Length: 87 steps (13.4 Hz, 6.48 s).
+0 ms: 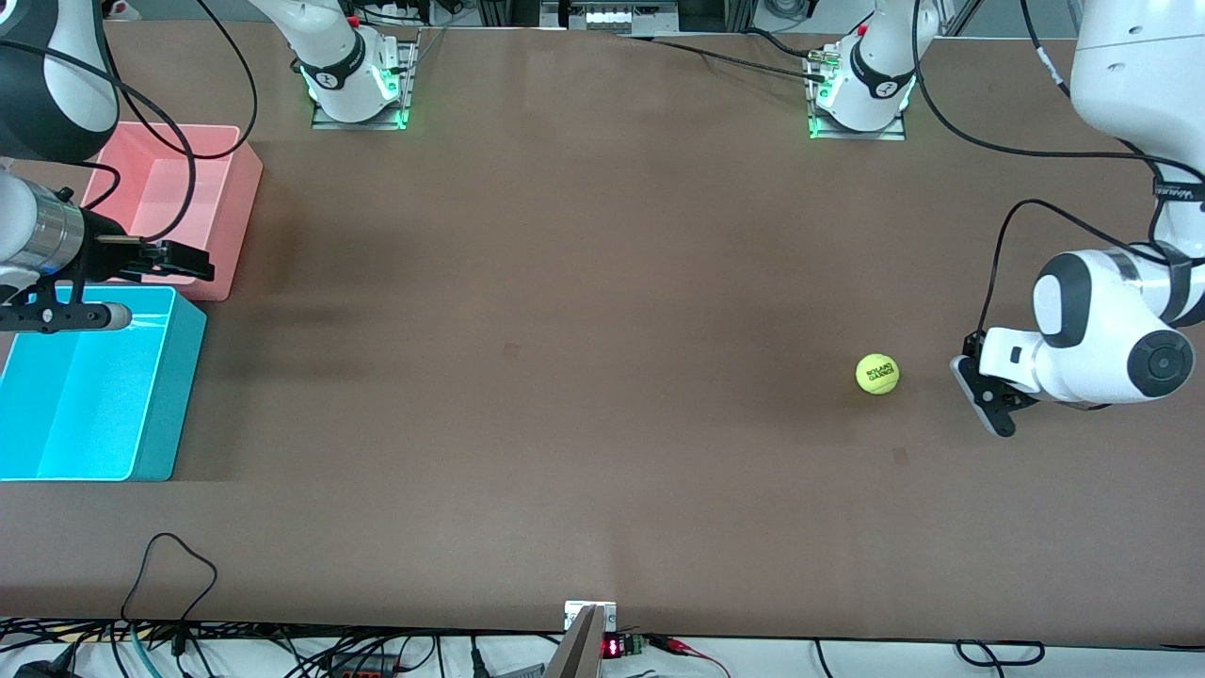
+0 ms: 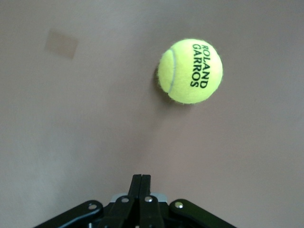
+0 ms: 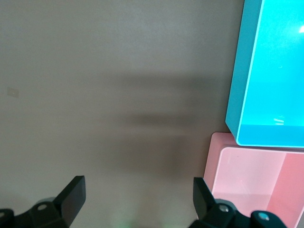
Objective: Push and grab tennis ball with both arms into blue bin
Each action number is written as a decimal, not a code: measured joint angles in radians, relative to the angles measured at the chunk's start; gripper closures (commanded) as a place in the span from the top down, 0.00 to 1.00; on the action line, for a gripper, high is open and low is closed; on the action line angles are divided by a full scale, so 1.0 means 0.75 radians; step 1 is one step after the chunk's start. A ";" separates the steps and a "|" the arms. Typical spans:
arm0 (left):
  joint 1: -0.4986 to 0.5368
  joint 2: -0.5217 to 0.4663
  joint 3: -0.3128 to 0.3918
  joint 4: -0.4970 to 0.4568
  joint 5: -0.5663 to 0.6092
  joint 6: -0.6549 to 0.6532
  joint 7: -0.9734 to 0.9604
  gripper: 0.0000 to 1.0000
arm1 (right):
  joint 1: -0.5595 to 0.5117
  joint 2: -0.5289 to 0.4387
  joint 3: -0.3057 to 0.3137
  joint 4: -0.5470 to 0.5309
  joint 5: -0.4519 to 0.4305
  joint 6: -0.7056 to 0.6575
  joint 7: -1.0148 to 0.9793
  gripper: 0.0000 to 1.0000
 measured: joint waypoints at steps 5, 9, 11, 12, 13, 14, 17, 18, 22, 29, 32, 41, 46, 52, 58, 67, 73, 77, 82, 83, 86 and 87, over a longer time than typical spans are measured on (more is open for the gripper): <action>0.013 0.064 0.000 -0.002 0.000 0.120 0.268 0.00 | -0.001 0.017 0.000 0.000 0.000 -0.010 0.000 1.00; 0.021 0.111 -0.001 -0.011 0.000 0.154 0.298 0.00 | -0.001 0.026 -0.001 0.000 0.000 -0.015 0.000 1.00; 0.020 0.111 -0.011 -0.027 0.000 0.154 0.303 0.00 | -0.001 0.027 -0.001 0.000 0.000 -0.017 0.000 1.00; 0.019 0.111 -0.032 -0.036 0.000 0.154 0.303 0.00 | -0.001 0.027 -0.001 0.000 0.000 -0.024 0.000 1.00; 0.018 0.111 -0.064 -0.046 -0.002 0.154 0.299 0.00 | -0.001 0.027 -0.001 0.000 0.000 -0.037 0.000 1.00; 0.015 0.112 -0.112 -0.058 -0.003 0.159 0.277 0.00 | -0.001 0.027 -0.001 0.000 0.000 -0.043 0.000 1.00; -0.039 0.112 -0.274 -0.068 -0.004 0.183 0.080 0.00 | 0.000 0.027 -0.001 0.000 0.000 -0.051 0.000 1.00; -0.074 0.110 -0.299 -0.060 -0.004 0.194 0.029 0.00 | 0.000 0.027 -0.001 0.000 0.000 -0.052 0.000 1.00; -0.021 0.104 -0.277 0.033 0.003 0.159 0.087 0.00 | 0.007 0.028 0.003 0.000 0.000 -0.053 0.000 1.00; 0.286 0.104 -0.256 0.133 0.010 -0.001 0.246 0.00 | 0.138 0.064 0.014 -0.170 0.003 0.135 0.003 1.00; 0.272 0.102 -0.256 0.280 0.010 -0.200 0.221 0.00 | 0.176 0.054 0.015 -0.365 0.006 0.348 0.003 1.00; 0.056 0.055 -0.266 0.390 0.010 -0.420 -0.142 0.00 | 0.209 -0.122 0.110 -1.021 0.016 0.781 0.003 1.00; -0.090 -0.055 -0.236 0.404 0.011 -0.486 -0.434 0.00 | 0.210 -0.112 0.217 -1.168 0.064 1.065 0.004 1.00; -0.105 -0.248 -0.142 0.408 0.011 -0.494 -1.107 0.20 | 0.335 0.037 0.357 -1.058 0.062 1.376 -0.015 1.00; -0.116 -0.371 -0.048 0.409 0.011 -0.496 -1.446 1.00 | 0.379 0.216 0.355 -0.798 0.061 1.378 -0.173 1.00; -0.096 -0.579 -0.063 0.341 0.005 -0.632 -1.771 1.00 | 0.439 0.337 0.316 -0.777 0.029 1.493 -0.227 1.00; -0.091 -0.708 -0.111 0.111 0.005 -0.502 -1.770 1.00 | 0.443 0.391 0.287 -0.756 -0.002 1.560 -0.233 1.00; -0.083 -0.802 -0.112 -0.031 0.005 -0.437 -1.767 1.00 | 0.477 0.413 0.277 -0.743 -0.002 1.585 -0.233 1.00; -0.073 -0.800 -0.112 -0.042 0.005 -0.437 -1.762 1.00 | 0.485 0.435 0.268 -0.717 -0.002 1.591 -0.233 0.89; -0.073 -0.799 -0.112 -0.042 0.005 -0.436 -1.760 1.00 | 0.485 0.436 0.267 -0.715 -0.002 1.591 -0.233 0.78; -0.073 -0.792 -0.112 -0.042 0.005 -0.425 -1.759 1.00 | 0.486 0.435 0.257 -0.703 -0.002 1.592 -0.233 0.36; -0.073 -0.784 -0.112 -0.038 0.005 -0.419 -1.759 1.00 | 0.487 0.435 0.257 -0.701 -0.002 1.592 -0.233 0.22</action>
